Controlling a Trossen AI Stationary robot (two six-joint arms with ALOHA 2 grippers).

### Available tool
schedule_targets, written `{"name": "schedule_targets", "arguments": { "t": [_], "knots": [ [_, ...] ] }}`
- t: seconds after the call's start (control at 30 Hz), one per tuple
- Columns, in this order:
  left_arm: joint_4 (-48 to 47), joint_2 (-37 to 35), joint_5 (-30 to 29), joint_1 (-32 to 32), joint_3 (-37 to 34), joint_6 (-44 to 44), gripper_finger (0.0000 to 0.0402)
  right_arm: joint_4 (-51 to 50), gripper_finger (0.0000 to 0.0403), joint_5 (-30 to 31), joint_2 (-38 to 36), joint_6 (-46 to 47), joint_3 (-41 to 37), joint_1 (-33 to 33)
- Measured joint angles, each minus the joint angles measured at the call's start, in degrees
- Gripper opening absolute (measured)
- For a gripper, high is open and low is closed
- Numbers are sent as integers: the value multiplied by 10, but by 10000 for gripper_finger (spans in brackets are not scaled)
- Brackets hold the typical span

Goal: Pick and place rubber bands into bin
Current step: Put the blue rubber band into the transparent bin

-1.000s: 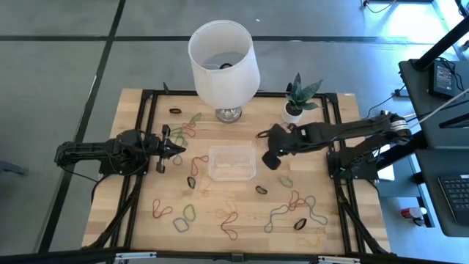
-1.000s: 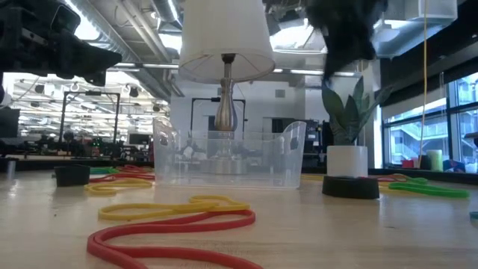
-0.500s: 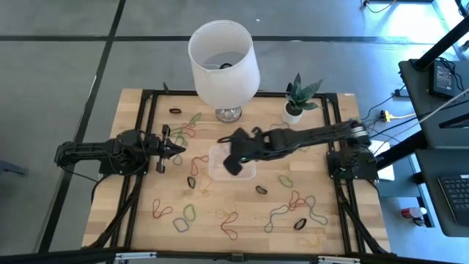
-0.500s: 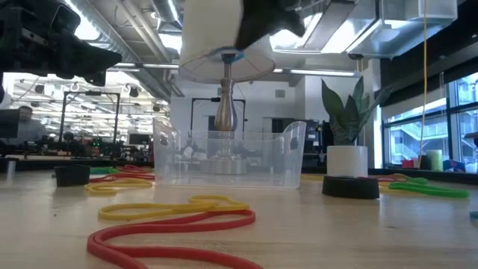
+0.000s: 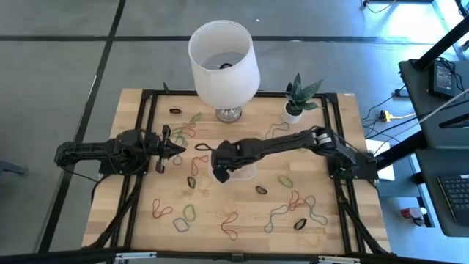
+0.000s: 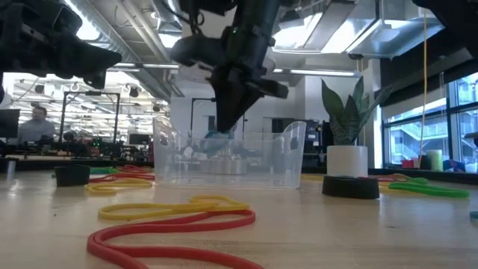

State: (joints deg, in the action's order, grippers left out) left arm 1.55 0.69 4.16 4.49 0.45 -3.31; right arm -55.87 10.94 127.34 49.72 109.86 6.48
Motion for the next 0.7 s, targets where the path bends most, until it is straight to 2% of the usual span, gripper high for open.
{"name": "schedule_targets", "arguments": {
  "t": [0.43,0.7],
  "knots": [
    [0,0,0,0,0,-19,4,0,129,-5,4,12,0,0],
    [-1,0,-13,0,0,-19,4,-36,164,-6,4,35,0,-5]
  ]
}}
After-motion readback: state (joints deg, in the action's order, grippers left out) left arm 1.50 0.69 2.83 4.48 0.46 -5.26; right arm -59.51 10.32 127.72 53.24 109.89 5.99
